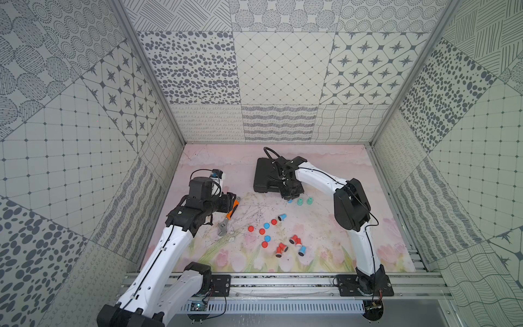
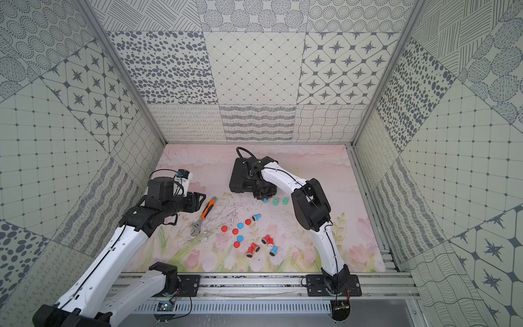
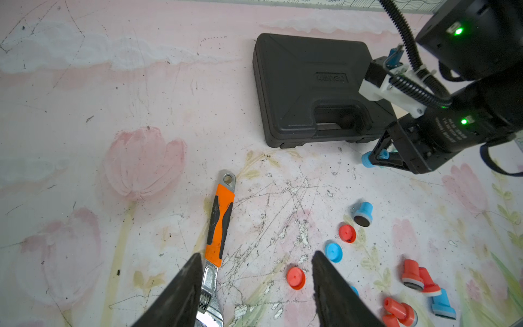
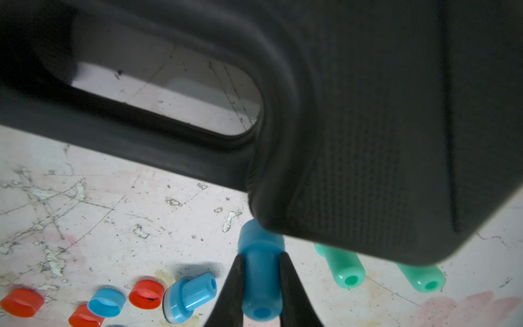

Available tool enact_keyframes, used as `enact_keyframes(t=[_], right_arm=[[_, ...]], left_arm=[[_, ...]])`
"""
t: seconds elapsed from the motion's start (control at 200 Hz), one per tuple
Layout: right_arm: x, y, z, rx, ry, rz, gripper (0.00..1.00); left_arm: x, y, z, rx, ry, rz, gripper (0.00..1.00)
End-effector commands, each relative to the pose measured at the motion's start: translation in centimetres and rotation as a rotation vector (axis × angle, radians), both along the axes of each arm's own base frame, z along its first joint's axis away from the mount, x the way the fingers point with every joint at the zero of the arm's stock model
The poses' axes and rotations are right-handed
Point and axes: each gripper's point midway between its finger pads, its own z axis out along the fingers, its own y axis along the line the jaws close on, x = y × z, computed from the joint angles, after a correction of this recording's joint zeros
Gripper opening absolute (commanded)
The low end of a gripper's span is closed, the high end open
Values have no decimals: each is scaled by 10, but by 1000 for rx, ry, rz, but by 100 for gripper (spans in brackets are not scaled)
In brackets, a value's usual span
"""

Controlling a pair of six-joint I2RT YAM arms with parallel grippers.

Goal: Close the stamp cap
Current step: Place the stamp at the center of the board.

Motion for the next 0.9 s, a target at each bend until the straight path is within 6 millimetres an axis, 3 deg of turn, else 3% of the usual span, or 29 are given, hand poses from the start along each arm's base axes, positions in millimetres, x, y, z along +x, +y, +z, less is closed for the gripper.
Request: enact_keyframes(t=[0.0, 0.365, 0.56, 0.896], right_arm=[[2, -2, -5, -9, 16, 6, 17], [-3, -2, -18, -4, 60, 6, 20], [-3, -4, -20, -11, 64, 5, 28], [2, -5, -2, -10, 20, 5, 32]], left_arm=[[1, -2, 5, -3, -12, -16, 62], [2, -3, 4, -3, -7, -17, 62], [3, -4, 3, -6, -4, -21, 62], [3, -3, 3, -4, -2, -20, 63]])
